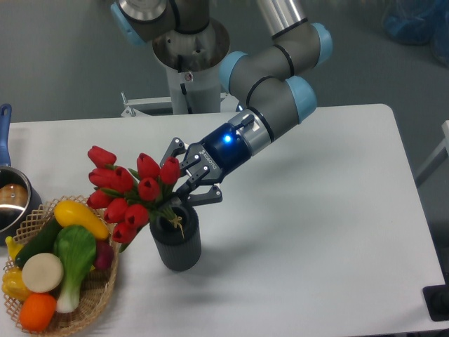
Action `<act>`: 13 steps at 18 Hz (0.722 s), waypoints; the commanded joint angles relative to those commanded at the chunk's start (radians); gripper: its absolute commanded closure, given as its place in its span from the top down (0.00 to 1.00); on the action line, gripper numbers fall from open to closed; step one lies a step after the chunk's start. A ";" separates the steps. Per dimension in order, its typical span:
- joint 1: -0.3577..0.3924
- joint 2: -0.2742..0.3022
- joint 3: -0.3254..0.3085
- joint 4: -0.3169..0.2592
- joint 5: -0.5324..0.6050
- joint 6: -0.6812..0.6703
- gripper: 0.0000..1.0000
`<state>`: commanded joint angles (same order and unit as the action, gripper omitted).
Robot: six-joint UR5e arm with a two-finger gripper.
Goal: Insert the flowers into the vase
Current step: 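Push the tulip bunch further down into the vase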
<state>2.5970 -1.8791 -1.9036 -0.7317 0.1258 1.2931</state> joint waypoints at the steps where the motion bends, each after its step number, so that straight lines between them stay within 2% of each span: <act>1: 0.002 -0.002 -0.006 0.000 0.000 0.009 0.33; 7: 0.012 -0.005 -0.037 0.000 0.000 0.055 0.33; 13: 0.012 -0.012 -0.038 0.000 0.002 0.055 0.34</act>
<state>2.6093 -1.8914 -1.9420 -0.7317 0.1273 1.3484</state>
